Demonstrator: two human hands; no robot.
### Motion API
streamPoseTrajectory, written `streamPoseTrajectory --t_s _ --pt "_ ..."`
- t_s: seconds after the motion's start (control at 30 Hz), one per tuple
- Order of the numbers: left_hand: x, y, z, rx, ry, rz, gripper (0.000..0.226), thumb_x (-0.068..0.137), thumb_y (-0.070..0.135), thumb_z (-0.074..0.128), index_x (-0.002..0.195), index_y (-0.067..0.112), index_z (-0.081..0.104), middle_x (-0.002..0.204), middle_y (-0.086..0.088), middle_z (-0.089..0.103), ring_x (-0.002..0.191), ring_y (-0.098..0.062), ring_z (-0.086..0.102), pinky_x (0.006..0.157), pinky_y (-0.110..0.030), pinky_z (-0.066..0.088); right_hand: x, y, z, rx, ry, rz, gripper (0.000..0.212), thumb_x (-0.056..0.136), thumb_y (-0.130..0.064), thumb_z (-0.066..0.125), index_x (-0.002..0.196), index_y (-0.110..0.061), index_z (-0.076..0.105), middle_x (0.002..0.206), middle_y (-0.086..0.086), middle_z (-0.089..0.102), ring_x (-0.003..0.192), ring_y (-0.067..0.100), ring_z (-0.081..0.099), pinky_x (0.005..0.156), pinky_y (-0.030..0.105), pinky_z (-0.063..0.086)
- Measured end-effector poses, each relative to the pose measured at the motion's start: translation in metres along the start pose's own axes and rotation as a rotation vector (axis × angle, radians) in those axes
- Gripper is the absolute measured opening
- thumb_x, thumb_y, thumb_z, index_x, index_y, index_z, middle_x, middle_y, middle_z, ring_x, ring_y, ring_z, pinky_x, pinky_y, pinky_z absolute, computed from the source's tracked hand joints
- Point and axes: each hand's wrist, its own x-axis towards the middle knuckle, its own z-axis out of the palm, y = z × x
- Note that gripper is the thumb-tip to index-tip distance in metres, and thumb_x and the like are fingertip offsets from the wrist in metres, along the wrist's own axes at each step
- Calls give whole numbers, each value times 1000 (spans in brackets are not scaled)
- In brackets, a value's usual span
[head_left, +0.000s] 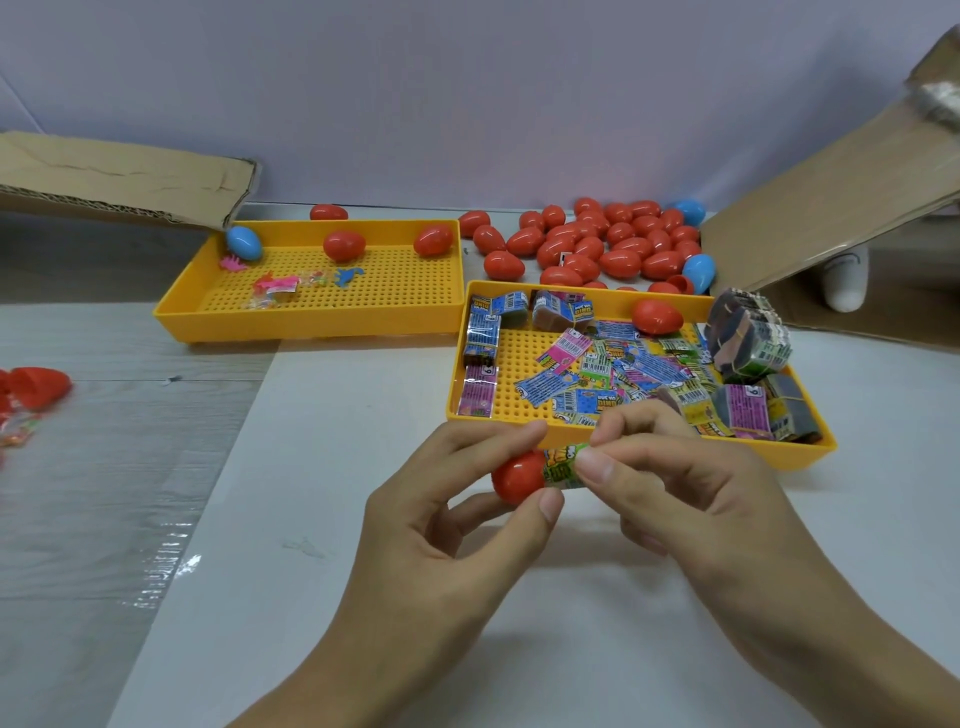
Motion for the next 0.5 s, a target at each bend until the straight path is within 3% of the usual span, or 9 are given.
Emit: streamPoseTrajectory --t_s 0.23,0.5 --pt "0 0 1 32 12 36 35 79 18 73 113 24 75 110 -1 66 107 -21 67 83 -27 58 1 1 0 -2 13 4 13 72 -37 76 70 -24 79 85 -14 57 67 2 49 51 12 37" --pt "-1 -1 1 68 90 122 35 78 15 73 112 23 74 106 -7 64 97 -23 68 81 -27 57 1 2 1 -8 30 -26 30 70 -51 67 71 -24 79 87 -10 61 68 2 55 58 9 39"
